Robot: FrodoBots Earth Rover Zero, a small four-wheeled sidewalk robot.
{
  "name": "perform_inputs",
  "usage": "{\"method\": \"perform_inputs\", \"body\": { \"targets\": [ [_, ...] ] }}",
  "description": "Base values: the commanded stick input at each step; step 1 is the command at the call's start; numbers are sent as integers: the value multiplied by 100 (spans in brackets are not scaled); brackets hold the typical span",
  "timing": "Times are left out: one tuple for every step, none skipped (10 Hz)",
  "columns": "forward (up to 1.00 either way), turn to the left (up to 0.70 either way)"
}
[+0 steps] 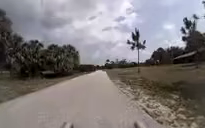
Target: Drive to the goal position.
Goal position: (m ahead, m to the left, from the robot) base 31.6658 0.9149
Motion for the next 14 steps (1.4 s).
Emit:
{"method": "perform_inputs", "body": {
  "targets": [
    [85, 0],
    [85, 0],
    [85, 0],
    [85, 0],
    [85, 0],
    [85, 0],
    [85, 0],
    [85, 0],
    [85, 0],
    [85, 1],
    [85, 4],
    [85, 16],
    [85, 31],
    [85, 27]
  ]
}}
